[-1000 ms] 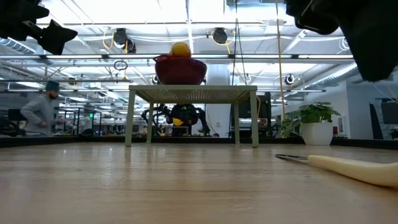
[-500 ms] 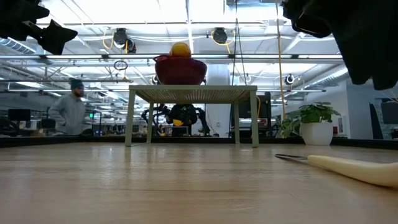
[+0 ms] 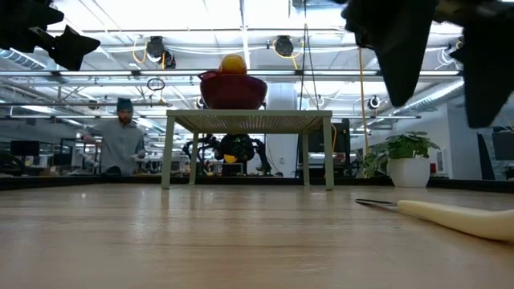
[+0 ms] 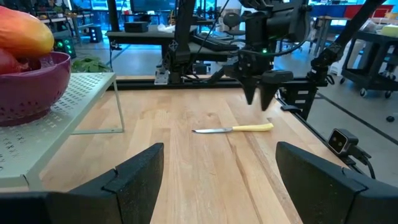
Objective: Pick & Place Fruit
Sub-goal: Put the table knife on the shelf
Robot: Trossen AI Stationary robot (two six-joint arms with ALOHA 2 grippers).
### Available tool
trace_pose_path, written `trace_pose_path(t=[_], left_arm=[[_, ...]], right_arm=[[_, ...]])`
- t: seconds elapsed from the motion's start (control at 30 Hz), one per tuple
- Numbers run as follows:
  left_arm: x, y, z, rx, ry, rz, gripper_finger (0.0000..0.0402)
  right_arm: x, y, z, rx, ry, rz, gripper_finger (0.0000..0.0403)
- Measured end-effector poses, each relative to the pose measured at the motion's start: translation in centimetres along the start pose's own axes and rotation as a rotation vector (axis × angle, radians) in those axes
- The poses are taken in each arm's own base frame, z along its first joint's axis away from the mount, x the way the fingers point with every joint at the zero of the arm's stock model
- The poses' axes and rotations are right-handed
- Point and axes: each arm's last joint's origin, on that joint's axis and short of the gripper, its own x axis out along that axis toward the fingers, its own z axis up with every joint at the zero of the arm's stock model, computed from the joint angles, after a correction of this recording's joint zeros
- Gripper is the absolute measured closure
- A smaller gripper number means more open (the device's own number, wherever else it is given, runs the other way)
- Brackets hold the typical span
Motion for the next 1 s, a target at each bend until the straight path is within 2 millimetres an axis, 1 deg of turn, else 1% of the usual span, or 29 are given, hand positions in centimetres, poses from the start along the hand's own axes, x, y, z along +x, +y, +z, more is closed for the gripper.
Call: trace_pose_path(t=[0.1, 0.3, 0.43, 0.77, 0.93, 1.0], left_arm=[[0.0, 0.0, 0.0, 0.000, 0.000, 0.000, 0.0092], [0.0, 0.0, 0.0, 0.000, 0.001, 0.000, 0.0092], [0.0, 0.0, 0.0, 0.000, 0.001, 0.000, 0.0091], [0.0, 0.0, 0.0, 0.007, 0.002, -0.001, 0.0091], [0.0, 0.0, 0.0, 0.009, 0.003, -0.001, 0.0092], [0.0, 0.0, 0.0, 0.010, 0.003, -0.001, 0.0091]], right_arm=[[0.0, -0.1, 0.9, -0.021, -0.014, -0.030, 0.0115], [0.5, 0.4, 1.9, -0.055, -0.016, -0.033, 0.0136], [0.5, 0.6, 1.8, -0.065, 0.003, -0.017, 0.0148], [3.4, 1.0, 1.2, -0.046, 0.059, -0.053, 0.0156], [3.6, 0.9, 1.3, -0.022, 0.053, -0.072, 0.0156], [4.0, 0.9, 1.2, -0.014, 0.051, -0.079, 0.0156]])
